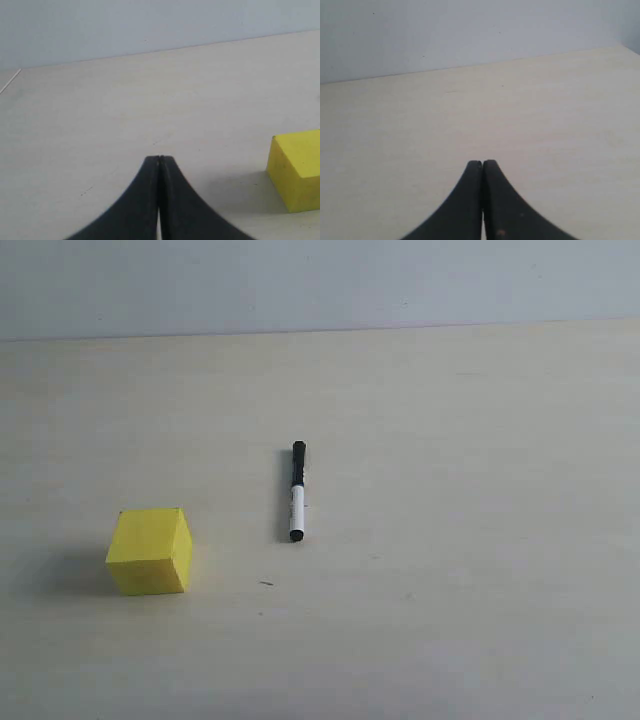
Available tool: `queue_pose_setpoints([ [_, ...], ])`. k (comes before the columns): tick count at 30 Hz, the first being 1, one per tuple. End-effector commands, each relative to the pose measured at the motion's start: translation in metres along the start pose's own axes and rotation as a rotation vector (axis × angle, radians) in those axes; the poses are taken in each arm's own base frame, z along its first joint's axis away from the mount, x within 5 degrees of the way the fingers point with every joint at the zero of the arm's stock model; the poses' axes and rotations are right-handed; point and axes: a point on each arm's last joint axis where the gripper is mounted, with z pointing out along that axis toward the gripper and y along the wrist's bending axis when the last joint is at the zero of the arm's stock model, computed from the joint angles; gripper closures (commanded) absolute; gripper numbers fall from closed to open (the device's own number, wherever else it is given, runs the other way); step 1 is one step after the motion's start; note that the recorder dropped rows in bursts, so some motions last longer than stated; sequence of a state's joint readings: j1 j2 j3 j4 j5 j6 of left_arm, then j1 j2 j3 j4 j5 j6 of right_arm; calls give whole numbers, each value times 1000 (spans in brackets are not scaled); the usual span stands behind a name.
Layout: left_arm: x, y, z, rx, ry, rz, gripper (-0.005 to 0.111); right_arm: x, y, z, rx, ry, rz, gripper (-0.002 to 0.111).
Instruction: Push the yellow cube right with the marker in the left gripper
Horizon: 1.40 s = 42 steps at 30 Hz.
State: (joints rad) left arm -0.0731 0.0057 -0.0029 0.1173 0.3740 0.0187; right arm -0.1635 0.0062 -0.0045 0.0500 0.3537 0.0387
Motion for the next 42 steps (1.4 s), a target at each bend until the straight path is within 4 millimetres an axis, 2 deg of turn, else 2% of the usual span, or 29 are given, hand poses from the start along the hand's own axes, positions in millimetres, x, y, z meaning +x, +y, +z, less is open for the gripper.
queue_pose_setpoints([
  [1,0,0,0,-2,-13,-6,107,1,0,0,-2,-3,-2,108],
  [23,0,0,0,-2,-13,-4,107,1,0,0,-2,-3,0,108],
  [26,-2,3,0,-32,-30,105,107,1,0,0,-2,-3,0,108],
  [30,-19,2,-2,-46,-224,154,107,1,0,0,-2,-3,0,108],
  [36,-45,-1,-13,-2,-536,38,107,1,0,0,-2,-3,0,108],
  [39,-53,-2,-18,42,-637,-61,107,1,0,0,-2,-3,0,108],
  [42,-62,-3,-26,144,-757,-260,107,1,0,0,-2,-3,0,108],
])
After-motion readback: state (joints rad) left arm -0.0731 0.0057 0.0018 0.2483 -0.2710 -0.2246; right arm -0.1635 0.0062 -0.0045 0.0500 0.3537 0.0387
